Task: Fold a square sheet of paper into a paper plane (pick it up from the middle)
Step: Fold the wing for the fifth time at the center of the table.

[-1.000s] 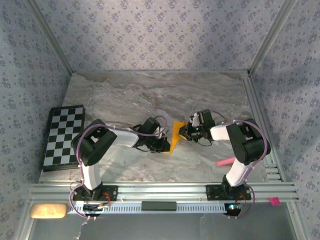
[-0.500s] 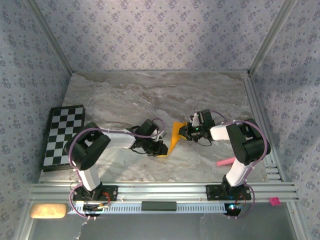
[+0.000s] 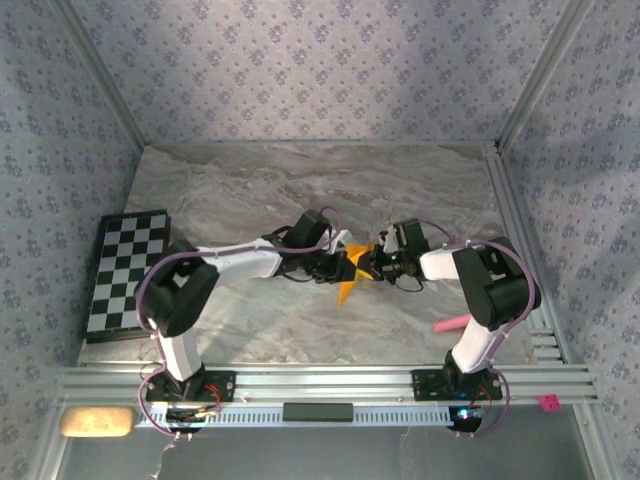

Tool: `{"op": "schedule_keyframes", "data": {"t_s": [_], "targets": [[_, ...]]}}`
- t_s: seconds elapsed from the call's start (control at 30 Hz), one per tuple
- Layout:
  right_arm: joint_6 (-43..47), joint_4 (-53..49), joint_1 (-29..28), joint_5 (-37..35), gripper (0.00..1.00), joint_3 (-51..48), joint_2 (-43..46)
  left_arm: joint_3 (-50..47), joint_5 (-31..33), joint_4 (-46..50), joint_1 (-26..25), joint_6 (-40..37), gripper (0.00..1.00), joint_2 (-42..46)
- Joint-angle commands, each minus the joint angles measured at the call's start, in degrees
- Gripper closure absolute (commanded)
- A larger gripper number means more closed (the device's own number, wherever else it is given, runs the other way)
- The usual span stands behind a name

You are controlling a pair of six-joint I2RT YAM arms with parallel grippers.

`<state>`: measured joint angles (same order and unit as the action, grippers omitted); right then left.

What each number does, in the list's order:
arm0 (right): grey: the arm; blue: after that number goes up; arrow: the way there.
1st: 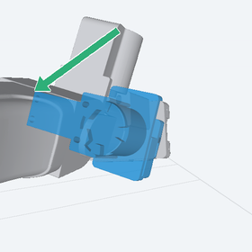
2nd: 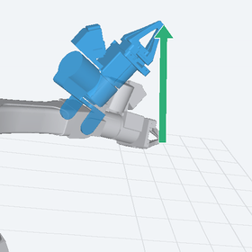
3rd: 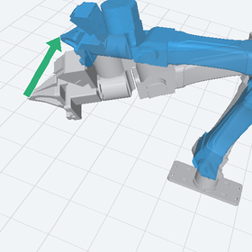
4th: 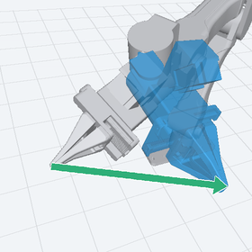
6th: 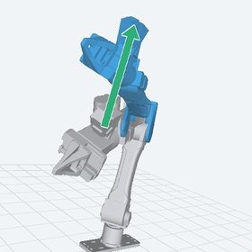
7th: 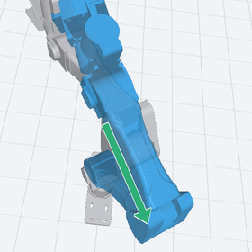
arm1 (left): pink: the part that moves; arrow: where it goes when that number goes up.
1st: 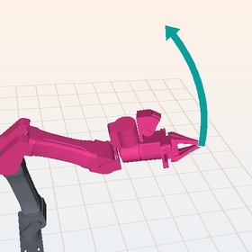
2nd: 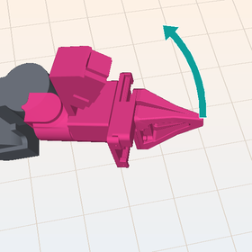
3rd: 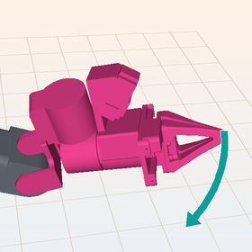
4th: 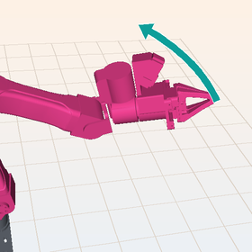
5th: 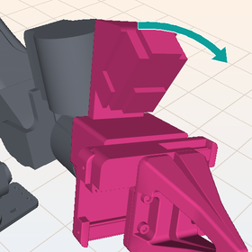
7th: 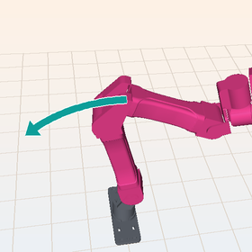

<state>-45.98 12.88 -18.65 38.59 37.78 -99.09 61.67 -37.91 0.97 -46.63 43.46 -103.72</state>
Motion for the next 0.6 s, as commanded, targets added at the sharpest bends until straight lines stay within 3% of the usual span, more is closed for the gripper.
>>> {"op": "schedule_keyframes", "data": {"t_s": [0.0, 0.57], "targets": [[1.4, -3.2, -1.1, -5.3, 0.86, -0.1, -3.4, 3.4, -0.7, 3.7, -0.6, -1.4, 0.91, -4.3], [1.1, -3.0, -1.6, -5.3, 0.86, -0.4, -3.2, 5.0, 7.1, 7.8, -0.5, -4.9, 0.92, -9.9]]}}
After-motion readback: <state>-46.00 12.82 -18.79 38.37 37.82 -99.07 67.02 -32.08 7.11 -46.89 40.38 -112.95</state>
